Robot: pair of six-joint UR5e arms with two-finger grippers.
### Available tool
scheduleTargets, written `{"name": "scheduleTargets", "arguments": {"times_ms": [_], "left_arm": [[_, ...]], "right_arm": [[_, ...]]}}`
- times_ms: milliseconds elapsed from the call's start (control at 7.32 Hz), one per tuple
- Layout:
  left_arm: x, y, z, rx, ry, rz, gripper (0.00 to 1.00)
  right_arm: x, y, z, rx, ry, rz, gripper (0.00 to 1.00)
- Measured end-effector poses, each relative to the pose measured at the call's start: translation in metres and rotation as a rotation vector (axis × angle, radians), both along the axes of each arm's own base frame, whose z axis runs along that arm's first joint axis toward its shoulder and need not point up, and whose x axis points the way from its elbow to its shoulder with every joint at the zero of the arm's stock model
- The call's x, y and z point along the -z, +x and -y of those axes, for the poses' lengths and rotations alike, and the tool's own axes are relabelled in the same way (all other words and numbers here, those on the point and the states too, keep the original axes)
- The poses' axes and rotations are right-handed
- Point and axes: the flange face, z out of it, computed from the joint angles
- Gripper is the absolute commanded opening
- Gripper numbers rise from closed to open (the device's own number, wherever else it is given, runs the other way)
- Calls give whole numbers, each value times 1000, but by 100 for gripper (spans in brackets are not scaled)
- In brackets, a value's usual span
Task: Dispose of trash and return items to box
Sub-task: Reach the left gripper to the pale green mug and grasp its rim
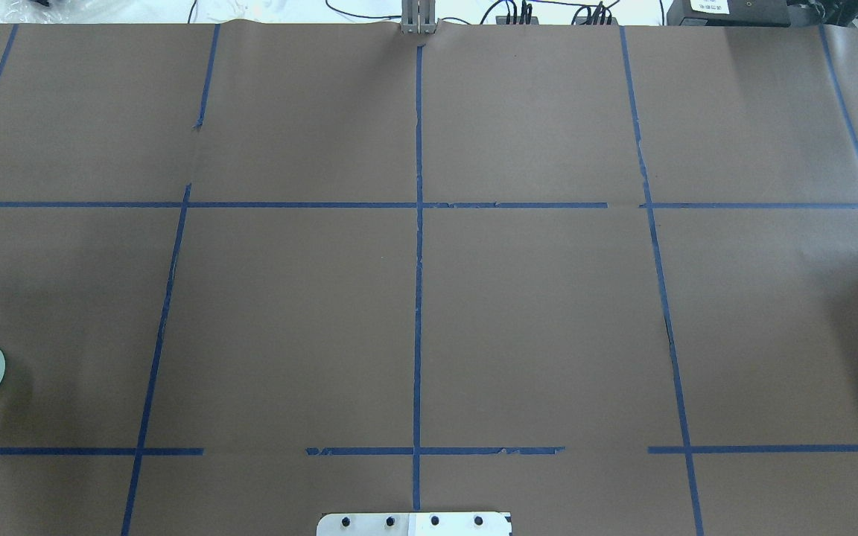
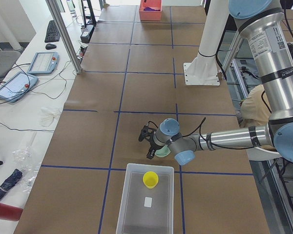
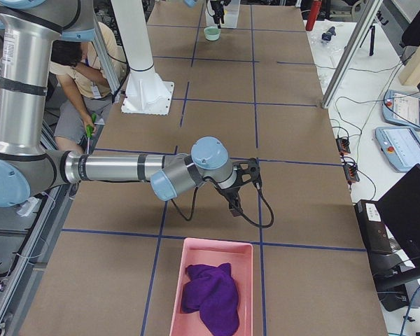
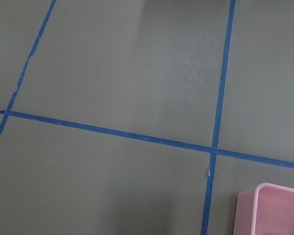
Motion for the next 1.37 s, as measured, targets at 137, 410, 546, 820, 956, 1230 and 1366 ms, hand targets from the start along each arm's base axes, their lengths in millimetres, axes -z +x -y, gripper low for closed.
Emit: {"name": "scheduleTargets", "arguments": {"times_ms": [137, 410, 546, 820, 956, 1230, 1366], "left_arm": [[-6, 6, -5, -22, 4, 3, 64], [-9, 17, -11, -55, 18, 3, 6], [-8, 18, -12, -62, 26, 1, 0], [-3, 20, -11, -70, 40, -9, 0], [6, 20, -12, -96, 55, -28, 0], [22, 2, -10, -176, 93, -89, 0], [24, -21, -6, -194, 117, -107, 0]], "right_arm": [[0, 0, 0, 0, 6, 0, 100], [0, 0, -1, 0, 8, 0, 100], [0, 0, -1, 0, 9, 0, 100], [0, 0, -1, -1, 8, 1, 100], [0, 0, -1, -2, 7, 1, 100], [1, 0, -1, -3, 7, 3, 100], [1, 0, -1, -2, 8, 5, 100]]}}
